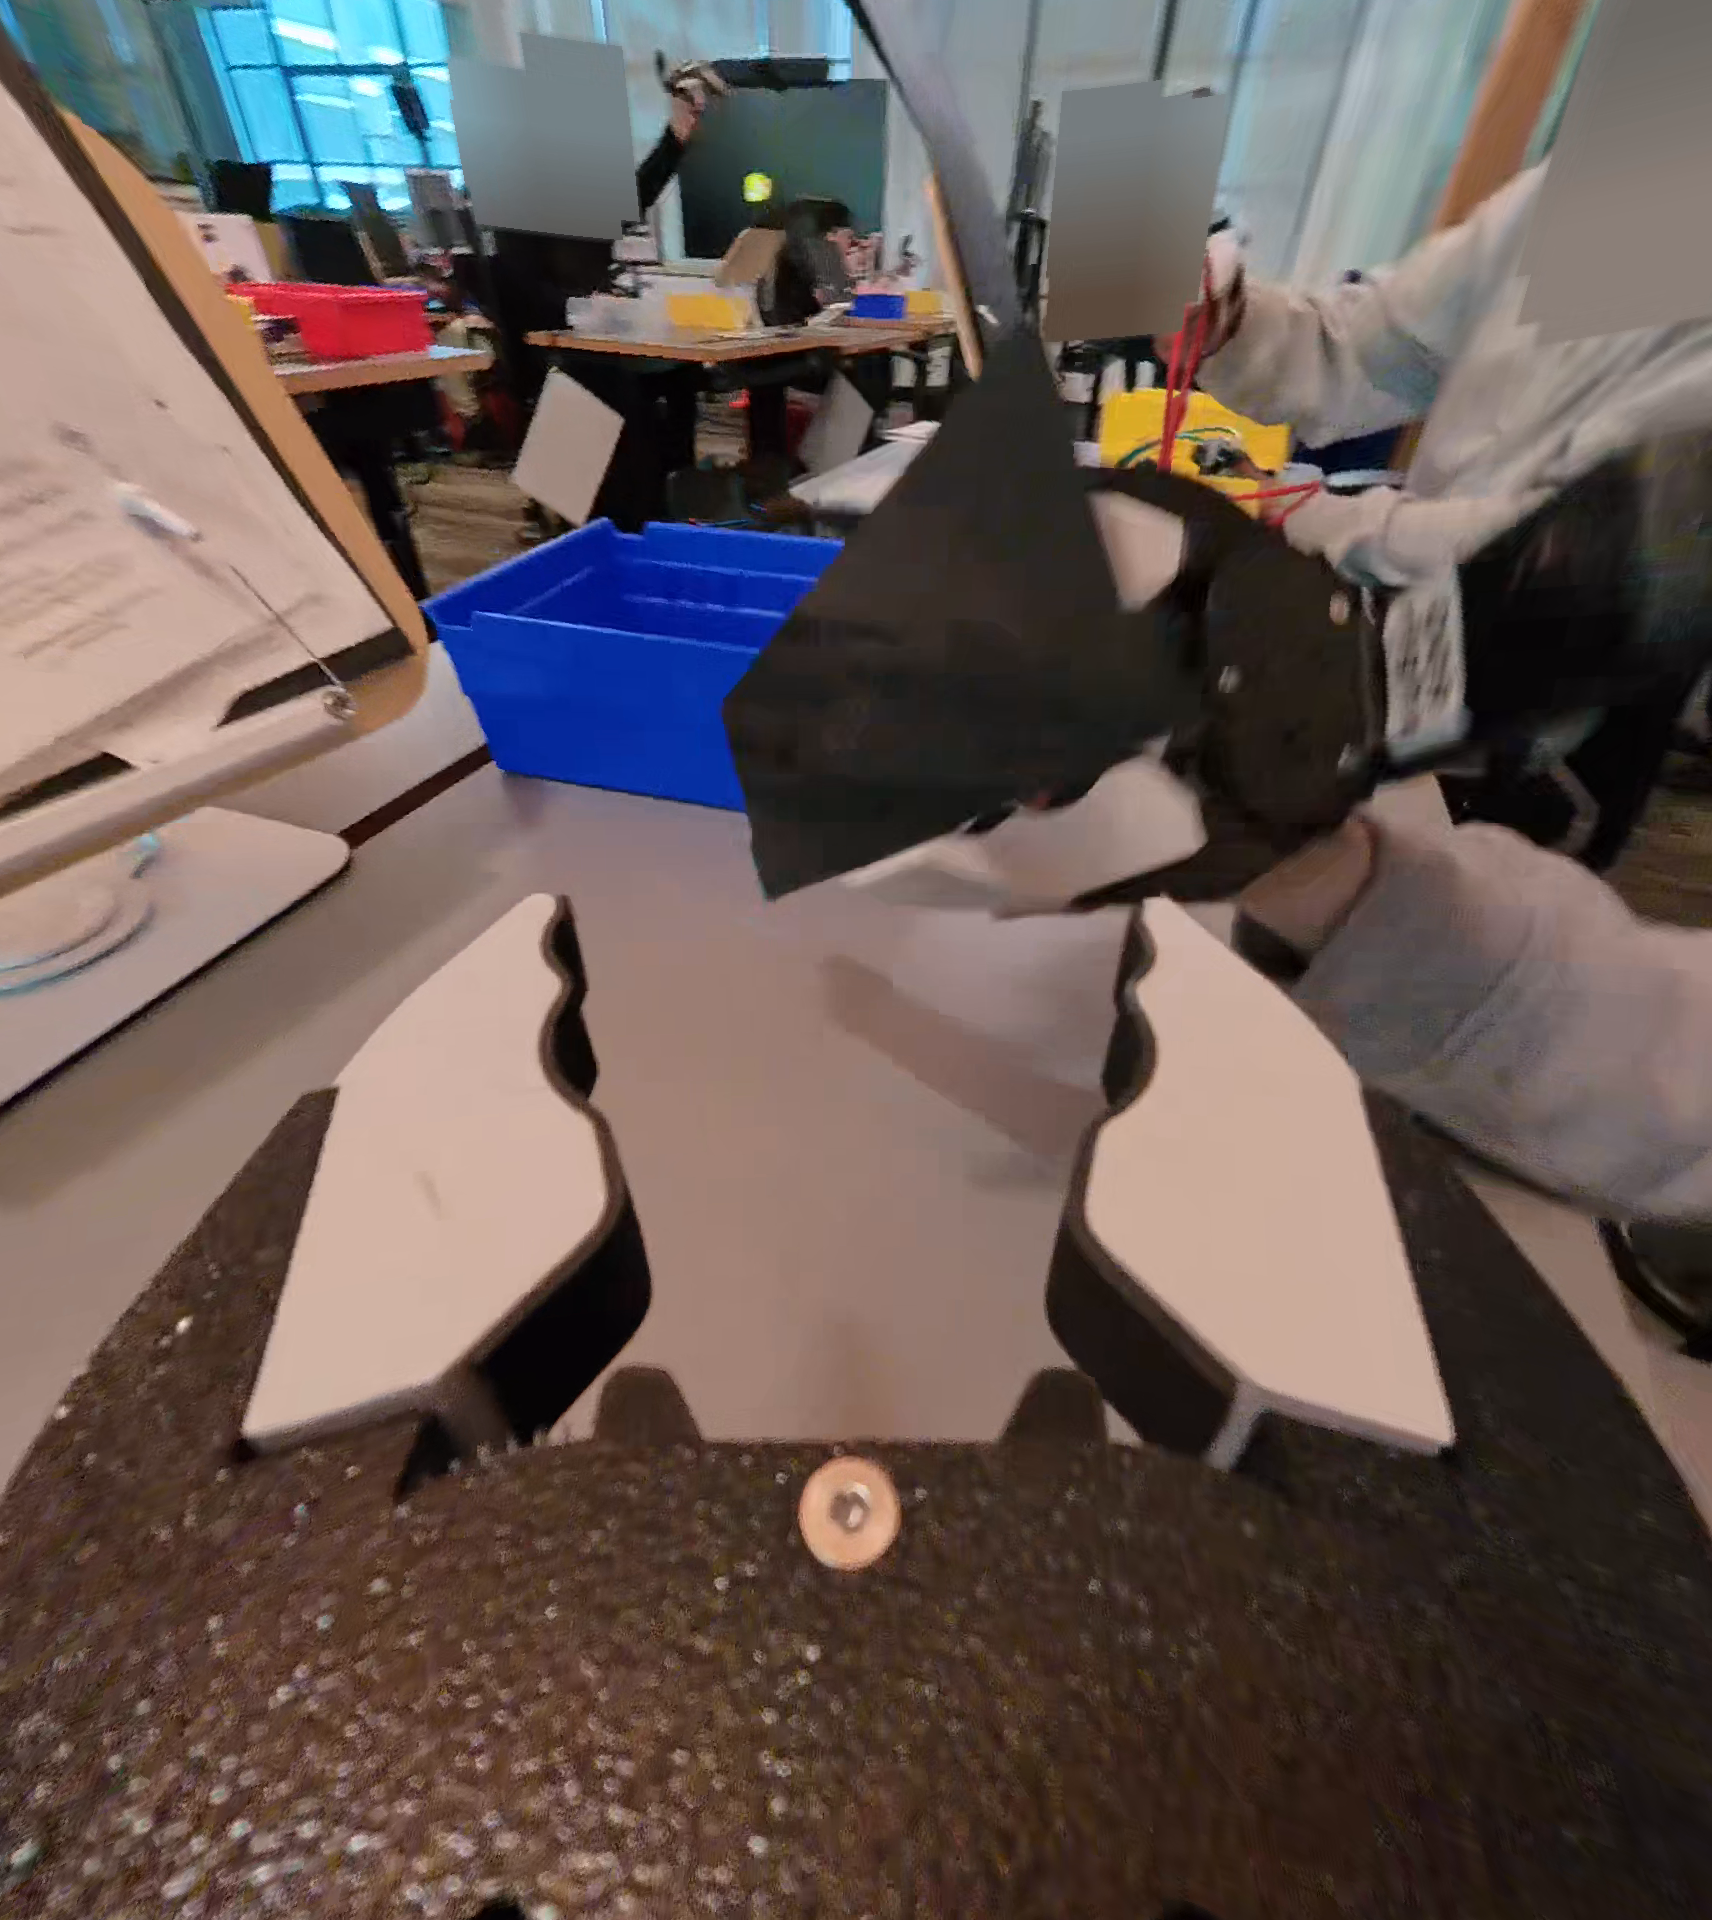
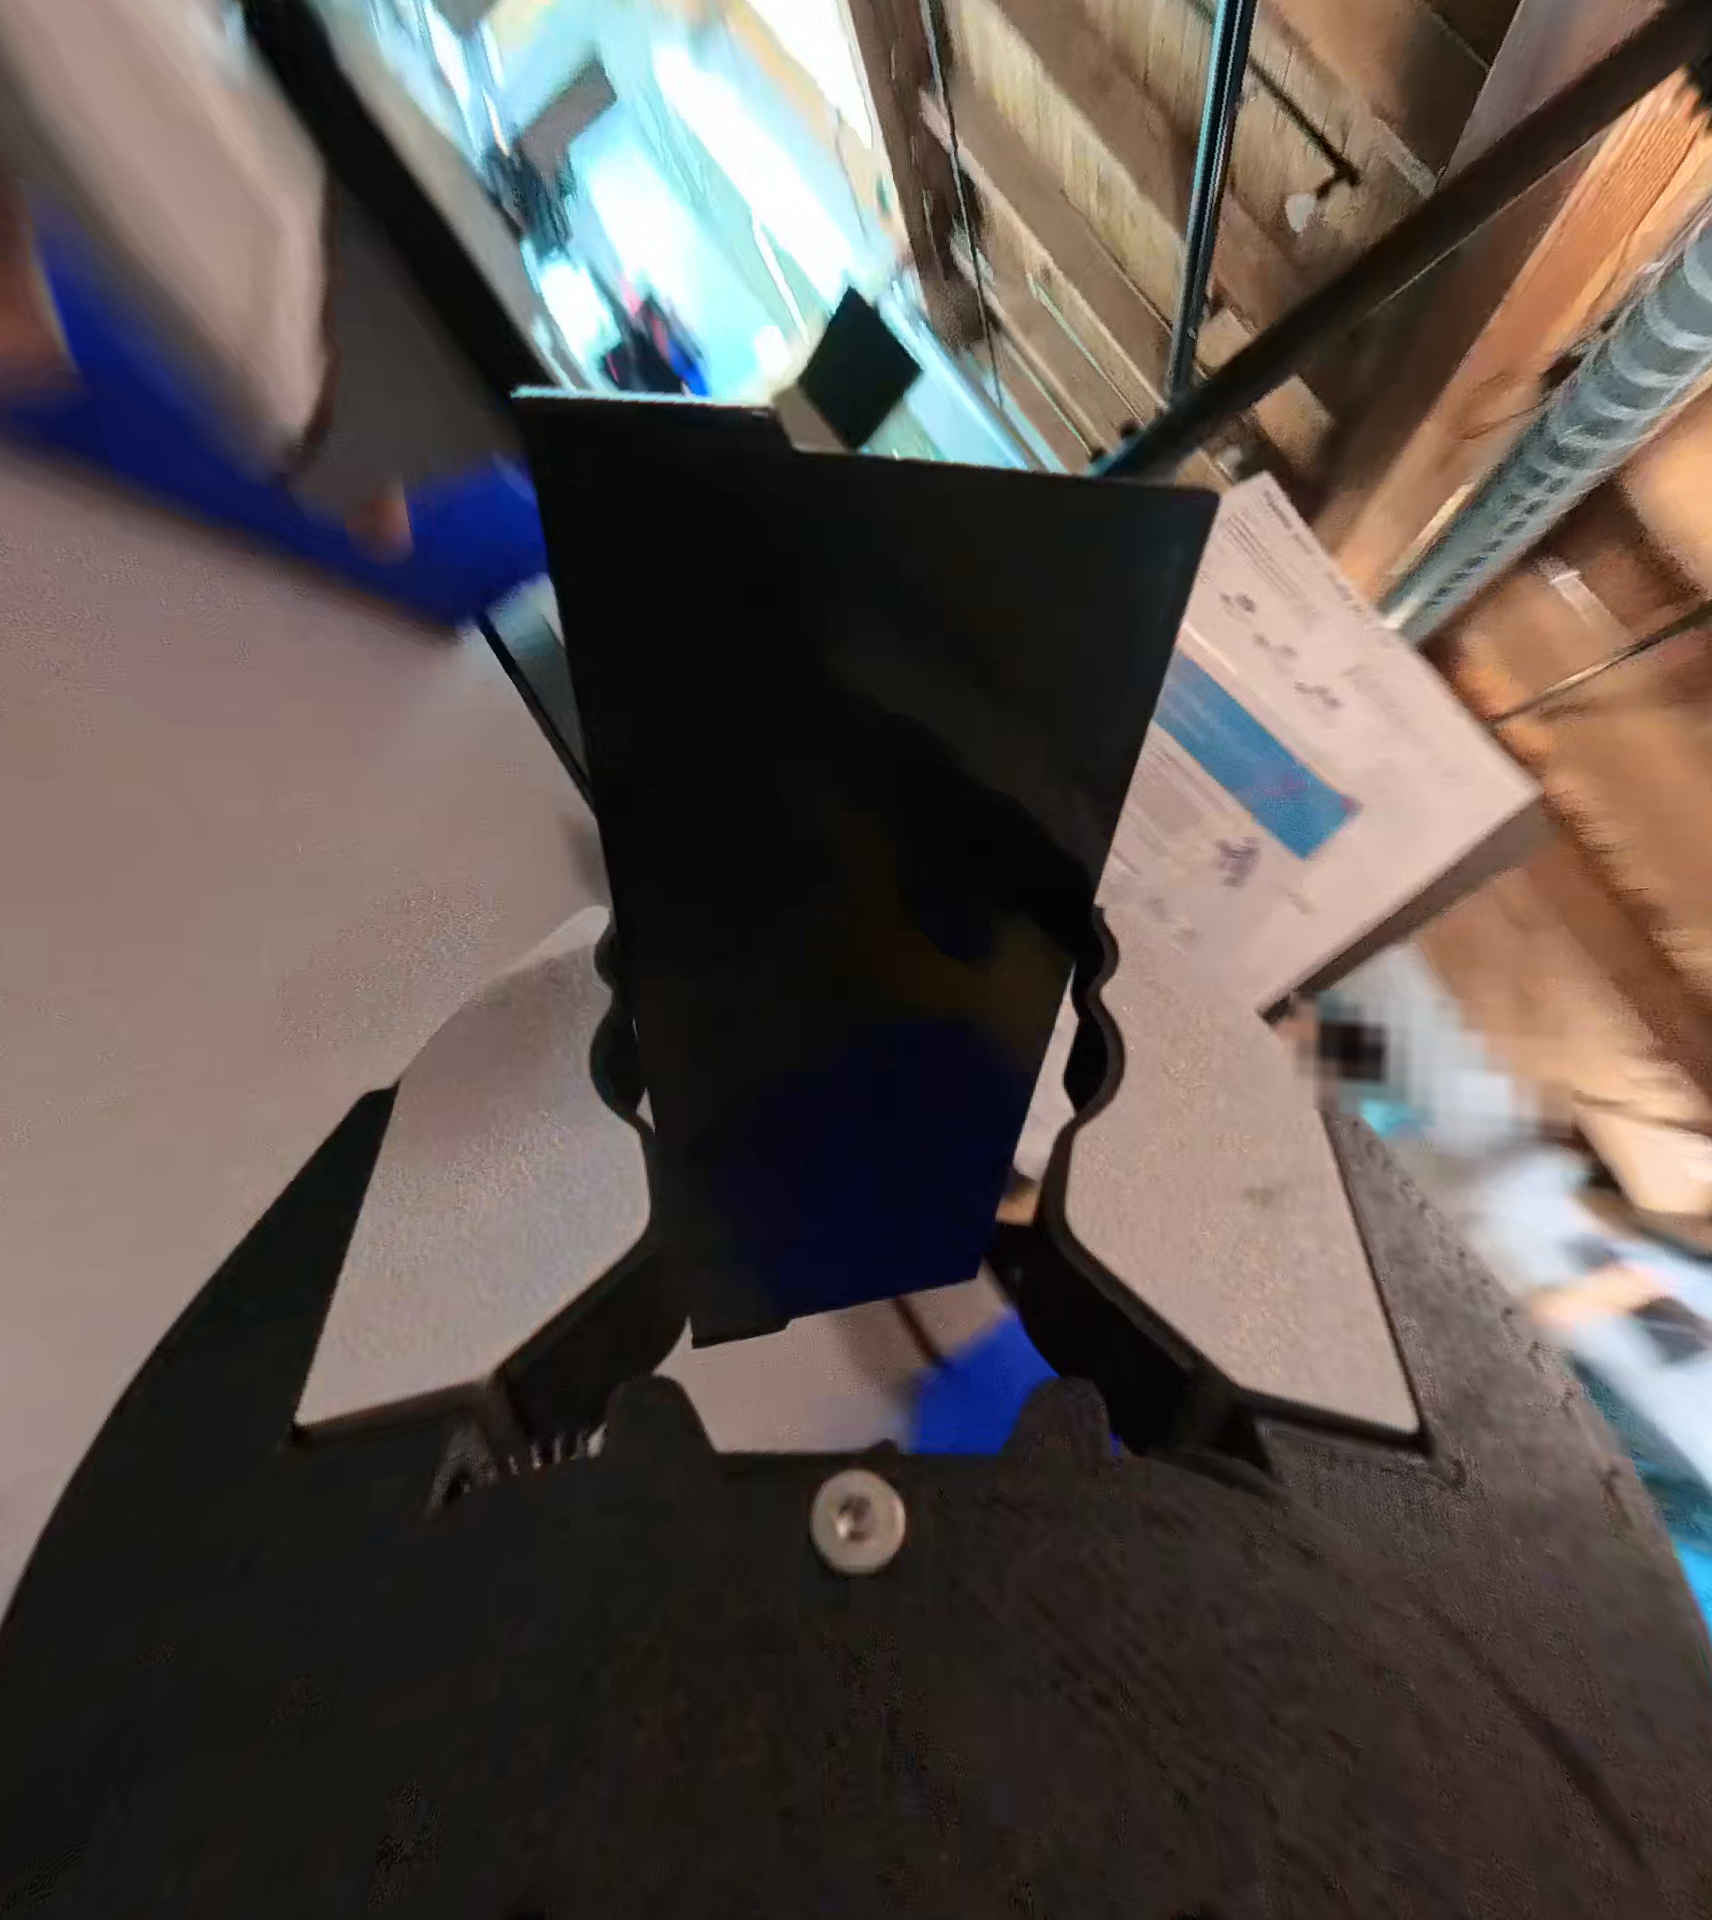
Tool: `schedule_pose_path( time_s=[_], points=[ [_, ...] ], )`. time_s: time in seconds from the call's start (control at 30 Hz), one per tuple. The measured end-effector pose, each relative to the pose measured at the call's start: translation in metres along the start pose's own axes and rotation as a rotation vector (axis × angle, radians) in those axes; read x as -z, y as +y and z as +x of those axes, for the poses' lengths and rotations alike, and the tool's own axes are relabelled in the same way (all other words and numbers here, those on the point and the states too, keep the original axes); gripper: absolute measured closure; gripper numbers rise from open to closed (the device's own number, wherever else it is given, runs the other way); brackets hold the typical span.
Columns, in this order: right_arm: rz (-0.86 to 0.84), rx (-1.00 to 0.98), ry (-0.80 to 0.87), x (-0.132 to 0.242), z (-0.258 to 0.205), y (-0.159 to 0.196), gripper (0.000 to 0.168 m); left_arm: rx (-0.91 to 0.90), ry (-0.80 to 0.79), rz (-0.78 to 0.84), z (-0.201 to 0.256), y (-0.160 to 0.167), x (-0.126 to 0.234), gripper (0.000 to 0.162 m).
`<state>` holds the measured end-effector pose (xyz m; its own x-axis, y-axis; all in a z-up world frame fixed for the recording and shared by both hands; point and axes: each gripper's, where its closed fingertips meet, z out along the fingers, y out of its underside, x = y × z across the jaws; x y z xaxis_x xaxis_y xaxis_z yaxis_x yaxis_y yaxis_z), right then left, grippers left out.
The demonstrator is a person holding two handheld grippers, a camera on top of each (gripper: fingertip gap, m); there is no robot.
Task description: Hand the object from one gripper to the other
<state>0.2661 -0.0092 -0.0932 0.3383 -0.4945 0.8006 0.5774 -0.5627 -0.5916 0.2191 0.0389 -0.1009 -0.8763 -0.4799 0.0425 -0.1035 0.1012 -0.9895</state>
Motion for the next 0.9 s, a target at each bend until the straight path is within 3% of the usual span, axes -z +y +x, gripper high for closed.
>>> schedule_pose_path(
  time_s=[0.1,0.23,0.33,0.37,0.5,0.6,0.73,0.9],
  points=[
    [-0.118,0.263,0.043,-0.005,-0.005,0.011,0.087,0.015,-0.09,-0.134,0.004,-0.007,0.001,0.085],
    [-0.182,0.502,0.016,-0.011,-0.022,0.01,0.086,0.042,-0.072,-0.265,0.017,0.007,-0.005,0.106],
    [-0.191,0.58,0.023,-0.012,-0.027,0.005,0.086,0.003,-0.162,-0.311,0.004,0.018,-0.006,0.15],
    [-0.207,0.595,0.022,-0.012,-0.027,0.007,0.086,-0.006,-0.166,-0.316,0.003,0.021,-0.007,0.158],
    [-0.153,0.552,-0.001,-0.012,-0.034,0.008,0.085,0.039,-0.092,-0.279,0.0,0.026,-0.006,0.16],
    [-0.042,0.349,-0.051,-0.007,-0.037,-0.001,0.081,0.114,0.024,-0.218,0.0,0.025,0.001,0.16],
    [0.254,-0.214,-0.149,0.013,-0.013,-0.034,0.076,0.168,0.166,-0.103,-0.008,0.016,0.026,0.16],
    [0.48,-0.863,-0.259,0.037,0.04,-0.035,0.093,0.105,0.299,-0.025,-0.014,0.014,0.061,0.16]
  ],
)
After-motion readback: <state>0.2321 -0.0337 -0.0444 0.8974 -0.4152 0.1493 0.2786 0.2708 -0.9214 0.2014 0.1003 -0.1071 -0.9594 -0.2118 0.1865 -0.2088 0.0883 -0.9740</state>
